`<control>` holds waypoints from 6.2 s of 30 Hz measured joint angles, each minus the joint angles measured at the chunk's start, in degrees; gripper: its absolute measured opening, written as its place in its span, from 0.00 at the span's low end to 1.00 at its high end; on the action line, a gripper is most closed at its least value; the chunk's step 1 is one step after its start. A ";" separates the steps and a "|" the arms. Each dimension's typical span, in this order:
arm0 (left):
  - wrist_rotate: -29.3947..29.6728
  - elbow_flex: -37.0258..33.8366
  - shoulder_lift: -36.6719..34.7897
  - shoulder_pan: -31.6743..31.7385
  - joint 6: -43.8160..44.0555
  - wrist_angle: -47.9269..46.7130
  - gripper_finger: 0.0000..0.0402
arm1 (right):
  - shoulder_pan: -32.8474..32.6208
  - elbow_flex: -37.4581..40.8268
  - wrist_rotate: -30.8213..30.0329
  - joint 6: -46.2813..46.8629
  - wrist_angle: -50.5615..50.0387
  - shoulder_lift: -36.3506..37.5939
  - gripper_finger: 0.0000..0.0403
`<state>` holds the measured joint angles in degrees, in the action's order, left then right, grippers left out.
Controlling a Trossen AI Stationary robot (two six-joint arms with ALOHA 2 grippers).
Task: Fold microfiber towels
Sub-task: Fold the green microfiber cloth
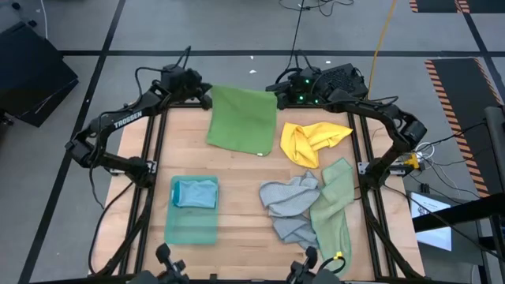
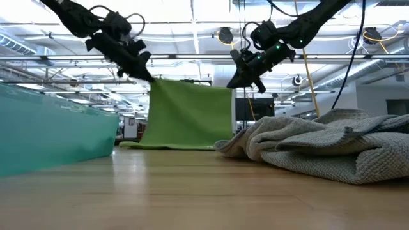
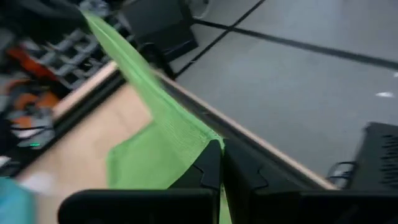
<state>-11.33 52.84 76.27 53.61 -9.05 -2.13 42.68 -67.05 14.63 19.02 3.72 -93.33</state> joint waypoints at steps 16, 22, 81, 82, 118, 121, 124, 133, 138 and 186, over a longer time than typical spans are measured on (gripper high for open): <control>-4.06 -0.02 0.84 -3.13 -6.15 -16.13 0.00 | -4.75 2.76 -2.38 2.84 -0.82 -0.01 0.00; -4.14 -0.02 3.39 -2.91 -8.92 -20.03 0.00 | -6.48 9.73 2.06 9.69 6.03 -0.03 0.00; -6.49 -7.89 6.79 -2.77 -9.08 -18.14 0.01 | -14.05 18.48 2.04 16.57 16.27 -3.13 0.00; -6.41 -7.89 7.32 -2.85 -9.08 -18.18 0.01 | -14.27 18.89 1.91 16.63 16.51 -3.13 0.00; -6.54 -7.89 11.46 -5.68 -5.05 -18.65 0.23 | -15.04 23.63 10.81 25.89 25.94 -10.79 0.26; -6.78 -7.67 10.34 -5.90 -2.24 -22.32 0.31 | -13.84 23.61 12.62 25.26 22.50 -7.80 0.33; -7.97 -6.17 8.28 -5.84 -0.77 -27.75 0.38 | -12.80 23.63 12.10 23.00 15.68 -3.32 0.38; -9.62 -3.30 2.52 -5.31 5.31 -27.65 0.37 | -14.19 22.47 8.41 25.12 12.32 3.73 0.31; -9.08 -4.77 5.60 -5.36 5.75 -23.07 0.26 | -15.91 20.28 4.85 25.49 12.31 0.42 0.13; -9.76 -7.63 -3.00 -6.19 18.35 -34.25 0.04 | -17.37 18.45 7.86 21.17 -14.51 12.97 0.00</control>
<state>-21.09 45.21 73.27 47.42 9.30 -36.38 25.32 -48.60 22.49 40.20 -10.78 -80.36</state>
